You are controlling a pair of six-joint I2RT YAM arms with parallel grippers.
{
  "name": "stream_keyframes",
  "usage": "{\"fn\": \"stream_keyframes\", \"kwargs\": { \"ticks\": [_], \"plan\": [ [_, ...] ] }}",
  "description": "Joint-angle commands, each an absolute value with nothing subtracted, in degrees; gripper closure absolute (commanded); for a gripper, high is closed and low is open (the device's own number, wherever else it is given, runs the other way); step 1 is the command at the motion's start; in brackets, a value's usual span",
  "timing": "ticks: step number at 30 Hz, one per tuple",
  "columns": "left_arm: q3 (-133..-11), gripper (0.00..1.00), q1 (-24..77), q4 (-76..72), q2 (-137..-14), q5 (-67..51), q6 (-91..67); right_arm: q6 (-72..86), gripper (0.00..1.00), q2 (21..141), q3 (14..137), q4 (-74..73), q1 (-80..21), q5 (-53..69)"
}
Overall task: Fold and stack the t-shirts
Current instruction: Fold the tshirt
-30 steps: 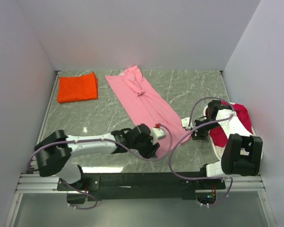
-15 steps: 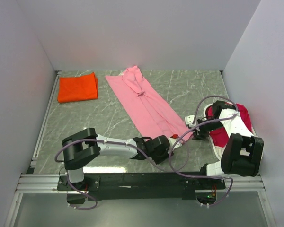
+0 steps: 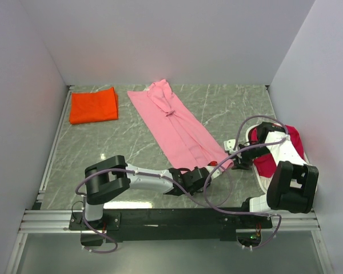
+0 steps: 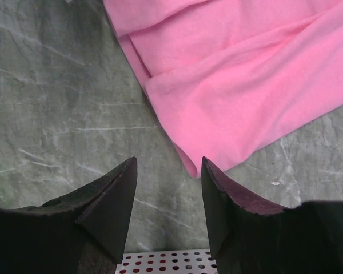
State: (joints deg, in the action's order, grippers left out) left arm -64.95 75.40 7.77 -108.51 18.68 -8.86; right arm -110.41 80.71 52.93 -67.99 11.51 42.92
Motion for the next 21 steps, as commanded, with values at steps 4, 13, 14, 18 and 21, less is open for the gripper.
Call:
{"fn": "stream_keyframes", "kwargs": {
  "ticks": [4, 13, 14, 18, 21],
  "plan": [
    [-61.3, 0.96, 76.5, 18.4, -104.8, 18.5, -18.4, -112.8, 0.44, 79.2, 53.4, -70.0, 12.0, 43.5],
    [-54.2, 0.99, 77.3, 21.9, -97.8, 14.2, -27.4, -118.9, 0.4, 76.1, 46.8, -68.6, 11.3, 39.8],
    [-53.4, 0.99, 77.3, 21.5, -97.0, 13.9, -27.9, -119.1, 0.39, 75.6, 45.3, -67.8, 10.9, 39.6],
    [-50.9, 0.99, 77.7, 20.2, -95.0, 12.7, -29.4, -118.7, 0.38, 72.6, 41.9, -65.5, 7.8, 38.9],
    [-49.5, 1.0, 77.9, 18.8, -93.6, 12.0, -29.8, -116.5, 0.37, 69.7, 38.9, -62.1, 3.2, 37.7]
  ]
}}
